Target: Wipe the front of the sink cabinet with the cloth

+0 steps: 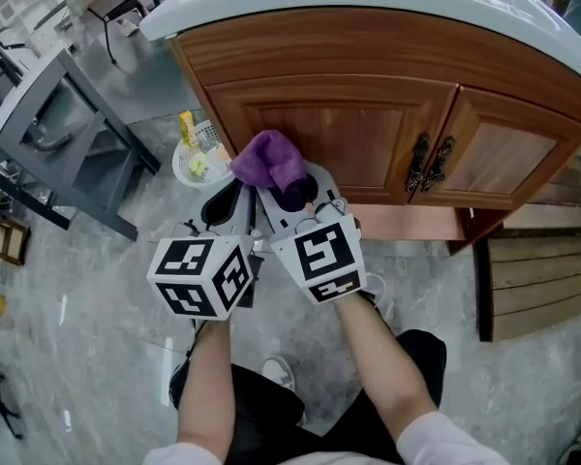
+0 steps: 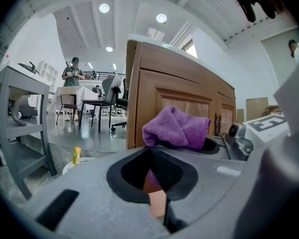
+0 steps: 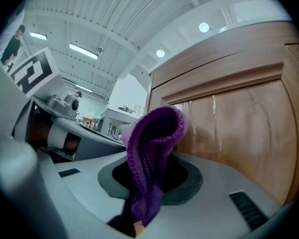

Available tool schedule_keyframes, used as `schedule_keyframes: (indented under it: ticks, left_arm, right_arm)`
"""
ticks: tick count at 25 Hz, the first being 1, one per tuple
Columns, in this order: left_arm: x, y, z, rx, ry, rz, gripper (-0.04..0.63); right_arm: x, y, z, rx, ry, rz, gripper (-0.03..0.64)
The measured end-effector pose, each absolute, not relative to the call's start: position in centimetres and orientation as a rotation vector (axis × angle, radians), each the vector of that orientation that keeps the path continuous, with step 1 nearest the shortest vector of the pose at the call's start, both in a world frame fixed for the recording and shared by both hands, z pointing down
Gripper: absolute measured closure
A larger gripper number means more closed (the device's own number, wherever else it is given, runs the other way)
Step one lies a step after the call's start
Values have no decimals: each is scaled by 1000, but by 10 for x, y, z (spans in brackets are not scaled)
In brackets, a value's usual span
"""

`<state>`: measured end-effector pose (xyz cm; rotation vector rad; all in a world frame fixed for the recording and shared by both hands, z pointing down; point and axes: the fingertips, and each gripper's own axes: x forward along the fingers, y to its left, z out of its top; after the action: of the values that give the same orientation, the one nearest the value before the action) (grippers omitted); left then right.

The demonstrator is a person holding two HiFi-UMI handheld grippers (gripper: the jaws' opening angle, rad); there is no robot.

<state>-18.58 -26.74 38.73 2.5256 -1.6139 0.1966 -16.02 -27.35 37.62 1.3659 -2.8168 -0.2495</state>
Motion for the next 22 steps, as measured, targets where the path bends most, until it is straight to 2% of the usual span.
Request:
schedule_keyframes:
  ticks: [22]
  left_arm:
    - [-90, -256, 372, 2645, -1417, 141, 591]
  right_arm:
    - [-48, -252, 374, 1561, -2646, -260, 531]
